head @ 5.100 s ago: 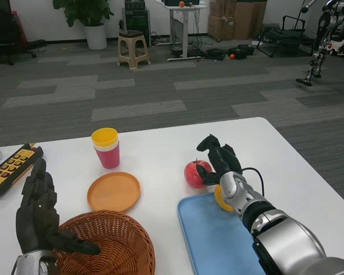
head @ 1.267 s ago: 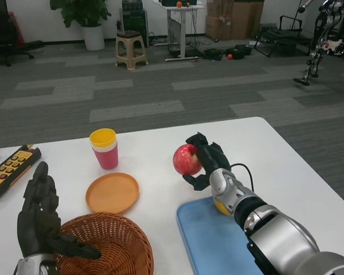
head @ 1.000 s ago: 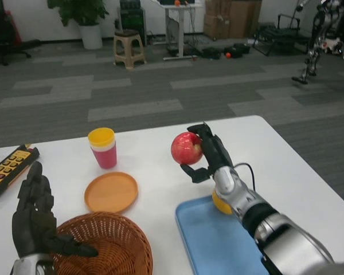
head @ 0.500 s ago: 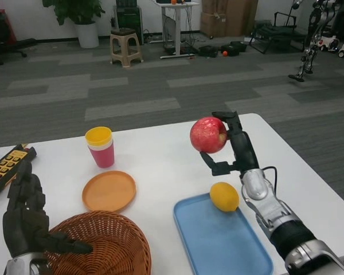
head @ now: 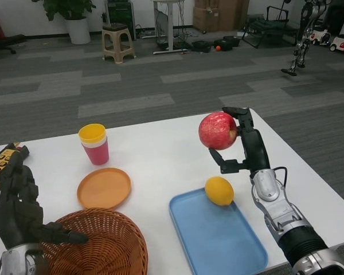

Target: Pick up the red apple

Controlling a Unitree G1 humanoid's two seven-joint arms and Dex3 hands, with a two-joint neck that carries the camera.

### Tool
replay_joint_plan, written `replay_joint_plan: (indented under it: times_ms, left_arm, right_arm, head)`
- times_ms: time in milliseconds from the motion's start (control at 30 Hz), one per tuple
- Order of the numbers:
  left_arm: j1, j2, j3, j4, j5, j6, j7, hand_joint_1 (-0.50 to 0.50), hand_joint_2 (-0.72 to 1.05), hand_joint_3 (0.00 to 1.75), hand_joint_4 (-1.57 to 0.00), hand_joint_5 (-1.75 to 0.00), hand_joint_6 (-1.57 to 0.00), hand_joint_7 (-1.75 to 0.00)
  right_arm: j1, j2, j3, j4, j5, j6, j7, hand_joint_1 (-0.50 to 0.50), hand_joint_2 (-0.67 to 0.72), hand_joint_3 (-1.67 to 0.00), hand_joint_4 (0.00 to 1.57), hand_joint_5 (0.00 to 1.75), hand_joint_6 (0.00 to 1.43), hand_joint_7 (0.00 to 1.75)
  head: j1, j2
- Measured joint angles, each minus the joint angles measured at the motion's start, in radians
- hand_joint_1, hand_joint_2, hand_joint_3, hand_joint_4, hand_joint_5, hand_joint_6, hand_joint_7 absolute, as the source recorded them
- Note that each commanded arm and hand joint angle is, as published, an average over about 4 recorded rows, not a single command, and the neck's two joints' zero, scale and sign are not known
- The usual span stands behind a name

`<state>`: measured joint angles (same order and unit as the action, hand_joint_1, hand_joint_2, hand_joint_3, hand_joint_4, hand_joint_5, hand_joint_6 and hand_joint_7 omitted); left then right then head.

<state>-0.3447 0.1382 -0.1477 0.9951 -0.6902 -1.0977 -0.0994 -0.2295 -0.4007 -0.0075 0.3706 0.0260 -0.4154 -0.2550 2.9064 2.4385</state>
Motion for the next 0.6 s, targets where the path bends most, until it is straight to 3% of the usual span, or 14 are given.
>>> replay_joint_plan:
  times_ms: [300,433,600]
  left_arm:
    - [-0.001,0.0,0.007,0.0,0.001,0.0,0.0,-0.5,-0.64,0.09,0.0,0.0,-0.31,0.0]
    - [-0.001,0.0,0.007,-0.003,0.002,0.0,0.0,-0.5,-0.64,0.09,0.0,0.0,-0.31,0.0]
    - [-0.001,0.0,0.007,-0.021,0.003,0.0,0.0,-0.5,-0.64,0.09,0.0,0.0,-0.33,0.0]
  right_arm:
    - [0.0,0.009,-0.006,-0.005,0.001,0.0,0.023,-0.46,-0.54,-1.45,1.27,1.65,0.33,1.26]
    - [0.0,0.024,-0.018,-0.004,0.009,-0.013,0.048,-0.46,-0.54,-1.43,1.26,1.65,0.31,1.26]
    - [0.001,0.023,-0.016,-0.004,0.018,-0.021,0.049,-0.46,-0.54,-1.43,1.31,1.65,0.31,1.26]
  head:
    - [0.016,-0.019]
    - [0.032,-0.107]
    - [0.033,-0.123]
